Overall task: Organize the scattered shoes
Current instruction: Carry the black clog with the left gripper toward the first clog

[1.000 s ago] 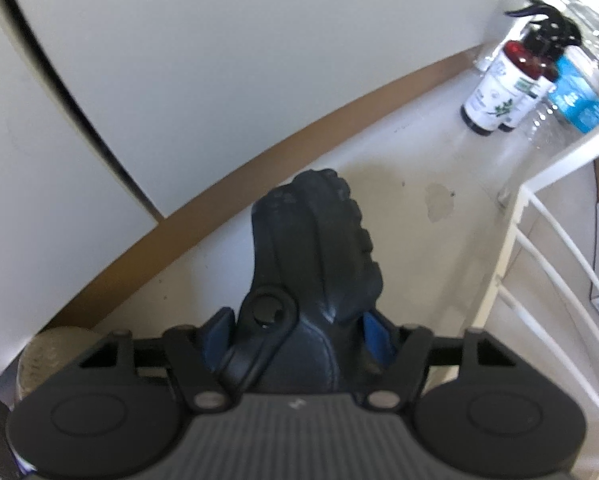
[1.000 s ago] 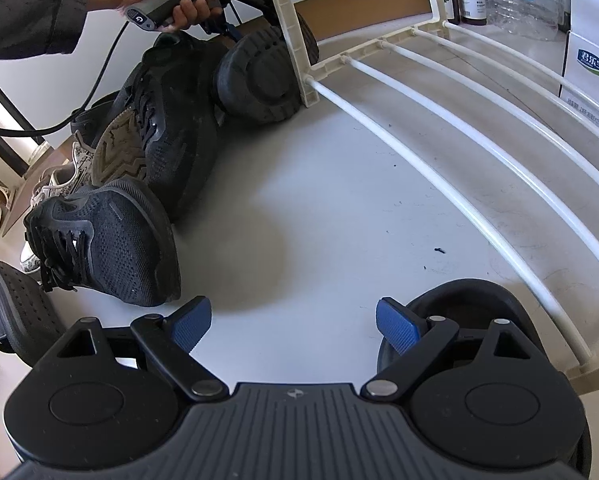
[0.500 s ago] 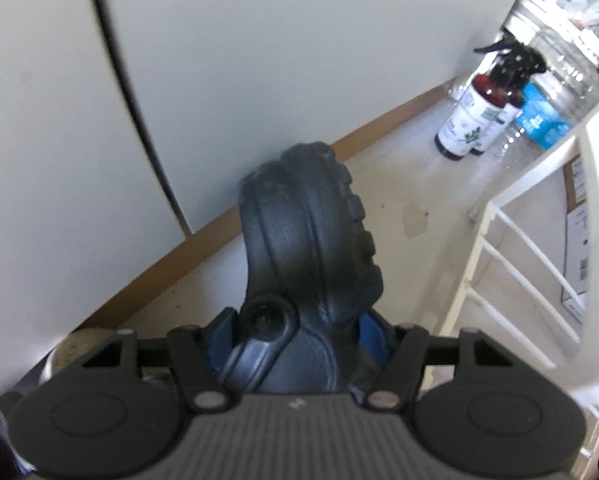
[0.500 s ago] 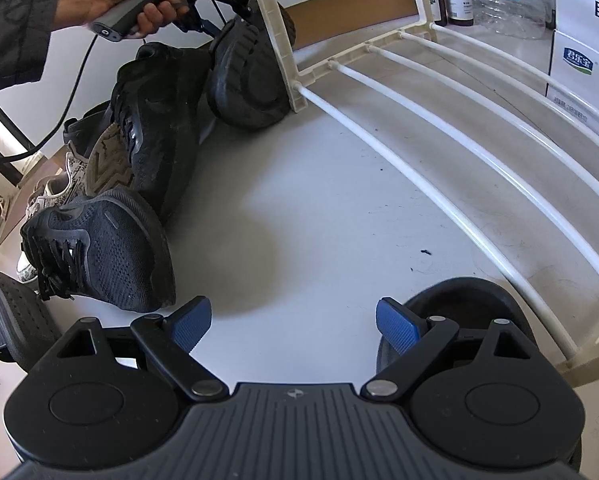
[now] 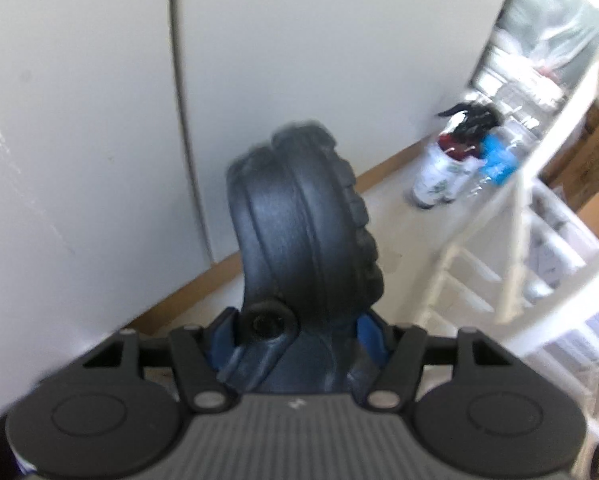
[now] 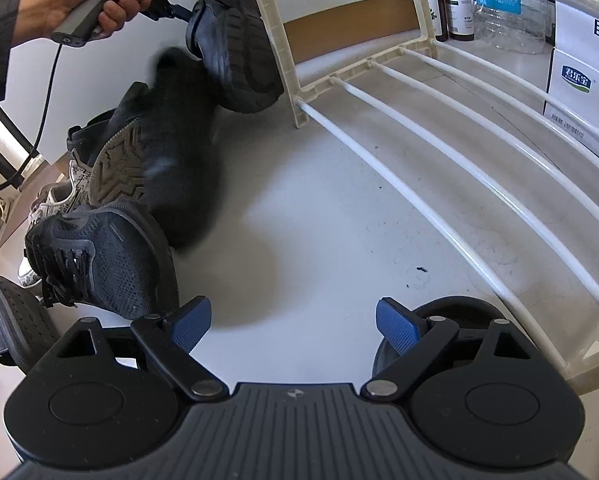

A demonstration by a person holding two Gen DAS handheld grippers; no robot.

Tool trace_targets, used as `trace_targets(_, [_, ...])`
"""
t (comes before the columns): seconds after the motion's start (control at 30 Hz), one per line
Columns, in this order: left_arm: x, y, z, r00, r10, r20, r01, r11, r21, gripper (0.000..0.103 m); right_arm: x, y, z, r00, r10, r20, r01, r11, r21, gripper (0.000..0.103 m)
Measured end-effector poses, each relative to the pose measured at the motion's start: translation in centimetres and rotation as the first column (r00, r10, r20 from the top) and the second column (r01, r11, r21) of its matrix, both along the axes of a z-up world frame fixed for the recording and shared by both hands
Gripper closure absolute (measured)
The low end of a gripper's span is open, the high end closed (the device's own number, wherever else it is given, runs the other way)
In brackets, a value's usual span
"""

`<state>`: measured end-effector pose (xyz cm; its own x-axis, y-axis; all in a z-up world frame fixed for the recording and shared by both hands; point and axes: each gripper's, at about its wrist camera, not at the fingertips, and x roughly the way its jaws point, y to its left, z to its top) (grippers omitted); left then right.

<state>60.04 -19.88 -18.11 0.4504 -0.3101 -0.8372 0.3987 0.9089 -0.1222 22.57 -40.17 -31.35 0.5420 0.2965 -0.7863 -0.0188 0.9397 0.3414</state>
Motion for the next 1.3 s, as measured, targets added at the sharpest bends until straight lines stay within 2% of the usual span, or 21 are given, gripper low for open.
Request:
trace_targets(0.13, [-1.3, 0.8, 1.5, 1.000, 0.006, 0.014, -0.006, 1.000, -0.008, 0.038, -0.4, -0.1, 0.4, 1.000, -0.008, -0.001, 0.008, 1.000, 0.000, 0.010])
trace_targets(0.27, [-3.3, 1.8, 2.9, 0.998, 0.038, 0.040, -0.036, 0.998, -0.047, 0.038, -1.5, -0.1, 1.5, 1.000, -0.015, 0.012, 0.016, 1.000, -0.006, 0.010])
trace_targets(0.4, [-4.5, 1.3, 3.0, 0.998, 0.034, 0.047, -0.032, 0.998, -0.048, 0.039, -2.9, 0.2, 2.8, 1.000, -0.010, 0.021, 0.011, 1.000, -0.019, 0.010])
trace_targets(0.67, [-9.1, 1.2, 5.0, 0.997, 0.040, 0.061, -0.037, 0.997, -0.064, 0.039, -6.5, 0.8, 5.3, 0.998, 0.009, 0.058, -0.006, 0.999, -0.042, 0.010])
trace_targets(0.83, [-13.6, 2.0, 6.4, 0.996, 0.060, 0.072, -0.053, 0.994, -0.098, 0.039, -8.7, 1.3, 7.1, 0.996, 0.022, 0.087, -0.016, 0.998, -0.065, 0.010])
trace_targets(0.9, [-17.4, 4.4, 7.8, 0.995, 0.087, 0.055, -0.080, 0.989, -0.121, 0.039, -9.8, 1.6, 8.2, 0.994, 0.034, 0.108, -0.026, 0.997, -0.077, 0.010])
trace_targets(1.1, [-24.1, 6.0, 9.2, 0.994, 0.111, 0.011, -0.109, 0.988, -0.109, 0.039, -12.9, 3.3, 10.7, 0.983, 0.099, 0.155, -0.083, 0.991, -0.105, 0.010])
trace_targets(1.3, [-30.3, 8.5, 9.8, 0.991, 0.121, -0.048, -0.126, 0.987, -0.097, 0.039, -15.1, 4.1, 10.9, 0.985, 0.100, 0.141, -0.095, 0.994, -0.045, 0.010])
